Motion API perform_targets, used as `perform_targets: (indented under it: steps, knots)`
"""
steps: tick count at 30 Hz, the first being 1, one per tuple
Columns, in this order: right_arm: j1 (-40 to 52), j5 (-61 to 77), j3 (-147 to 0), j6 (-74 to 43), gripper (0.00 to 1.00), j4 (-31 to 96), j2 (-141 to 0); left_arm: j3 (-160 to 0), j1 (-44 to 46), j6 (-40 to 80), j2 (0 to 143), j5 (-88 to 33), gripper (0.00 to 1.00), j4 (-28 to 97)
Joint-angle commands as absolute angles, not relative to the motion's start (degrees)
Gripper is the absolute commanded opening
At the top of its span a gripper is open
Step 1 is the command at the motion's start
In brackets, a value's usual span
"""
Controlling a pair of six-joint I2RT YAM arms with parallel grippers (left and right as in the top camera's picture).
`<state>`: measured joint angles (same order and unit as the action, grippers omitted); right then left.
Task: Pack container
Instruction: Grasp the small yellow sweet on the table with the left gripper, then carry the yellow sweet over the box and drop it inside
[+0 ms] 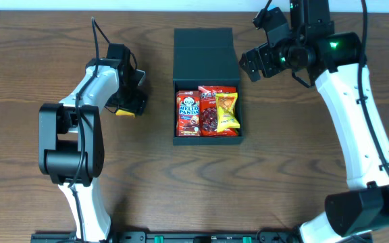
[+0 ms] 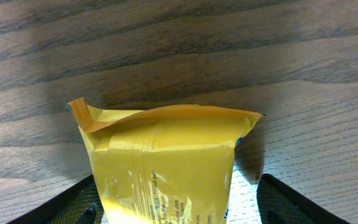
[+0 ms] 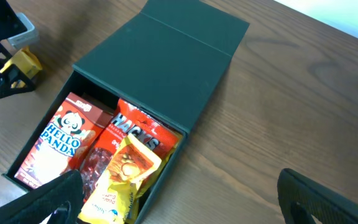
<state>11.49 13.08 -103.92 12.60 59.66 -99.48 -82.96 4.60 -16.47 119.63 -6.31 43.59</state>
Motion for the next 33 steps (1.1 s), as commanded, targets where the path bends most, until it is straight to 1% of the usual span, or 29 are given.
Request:
perform_targets:
  steps: [1,2,4,8,16,19,21,24,28,33]
  knots:
    - [11.1,13.3,-104.9,13.4,0.98,59.6,-98.6,-83.0,4.5,-16.7,120.7,-7.1,0.70,43.7]
    - [11.1,13.3,-104.9,13.4,0.98,59.8,-98.6,-83.0,4.5,-16.7,120.7,-7.1,0.65,43.7]
    - [11.1,13.3,-104.9,13.4,0.98,60.1,-98.6,-83.0,4.5,-16.5,120.7,-7.0,0.59,43.7]
    - [11.1,13.3,-104.9,13.4,0.98,60.0,-98.6,-83.0,4.5,-15.7,120.7,-6.8,0.53,43.7]
    - [11.1,13.3,-104.9,13.4,0.98,60.0,-98.6,-83.7,4.5,-11.0,120.6,-6.4,0.49,45.0]
    - [11.0,9.7,-104.9,13.4,0.99,60.0,-98.6,-86.8,4.5,-11.1,120.4,-6.5,0.49,49.3]
    - [11.0,7.7,-104.9,13.3,0.99,60.0,-98.6,-89.2,4.6,-11.0,120.2,-6.7,0.45,52.0]
    - [10.6,6.6,-104.9,13.3,0.99,60.0,-98.6,-93.8,5.1,-10.0,120.2,-7.4,0.44,55.9]
    - [8.3,5.3,-104.9,10.8,0.99,60.1,-98.6,-102.2,8.1,-7.4,120.2,-7.5,0.43,61.3]
    - [1.4,5.3,-104.9,5.5,0.99,60.4,-98.6,-108.8,16.1,-2.0,120.2,-7.5,0.43,63.2]
